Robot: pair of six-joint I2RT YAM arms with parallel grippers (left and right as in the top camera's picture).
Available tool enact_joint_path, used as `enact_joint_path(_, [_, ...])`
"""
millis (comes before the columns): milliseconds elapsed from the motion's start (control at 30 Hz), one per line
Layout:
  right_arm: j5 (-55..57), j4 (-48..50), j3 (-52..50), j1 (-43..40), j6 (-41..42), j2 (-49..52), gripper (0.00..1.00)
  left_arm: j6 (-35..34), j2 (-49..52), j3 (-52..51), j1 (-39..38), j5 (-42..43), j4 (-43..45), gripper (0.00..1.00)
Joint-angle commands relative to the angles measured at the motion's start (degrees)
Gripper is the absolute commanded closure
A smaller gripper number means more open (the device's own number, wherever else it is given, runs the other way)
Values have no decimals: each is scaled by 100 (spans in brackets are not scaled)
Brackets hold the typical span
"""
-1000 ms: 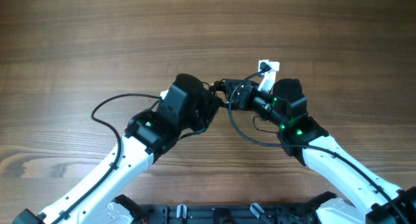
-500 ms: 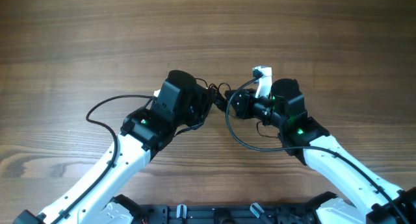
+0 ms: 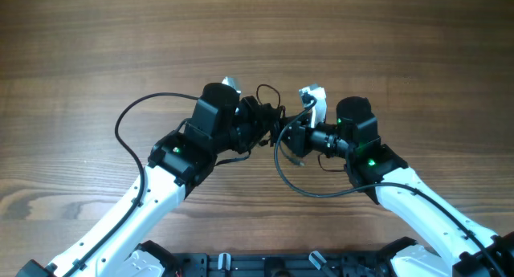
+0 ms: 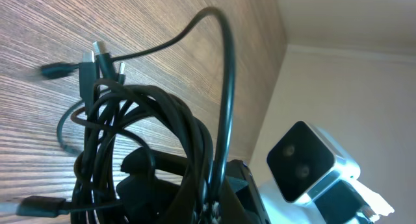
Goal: Untangle cables
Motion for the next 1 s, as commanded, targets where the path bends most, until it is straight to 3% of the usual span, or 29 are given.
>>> enact_joint_path(0, [-588,-203,26,96,-142,-72,43,-479,-33,48,15,-361,407,96])
enact_joint_path(67, [-415,-247,24,90,-142,-74,0,-505,-33,48,15,-472,533,96])
enact_joint_path(200, [-199,-278,24,-136,-74,-74,0,-890,-35,48,136,-555,446,96])
enact_joint_path(367, [457,-1005,26,-505,603,-74,0,-2430,-35,48,476,-1187,-214,96])
enact_joint_path(467, [831,-1451,24,-577,756,-74,0,-2385,-33,48,549,-1298,-656,94])
enact_joint_path(500, [822,-1471,26,-575,431,-74,0,-1788,-33,48,551,-1298,-713,93])
enact_joint_path(533, [780,-1475,26,-575,33,-74,0,-629,-33,48,549,-1257,-702,94])
enact_joint_path(600, [511,-1471,24,-577,-605,-74,0,846,-33,48,553,-966,-697,96])
enact_joint_path(633, [249,-1469,26,-581,-909,-74,0,1834,-35,48,579,-557,-699,96])
enact_joint_path(733, [-975,-1488,26,-629,-2201,-74,0,3926,-35,48,715,1182,-702,96])
enact_joint_path(800, [-1158,-1469,24,-802,-2404,-74,0,4889,-35,48,901,2356,-719,96])
enact_joint_path(967, [-2096,-1193,24,-1241,-2385,-74,0,6286,-35,48,1528,3783,-1259,96])
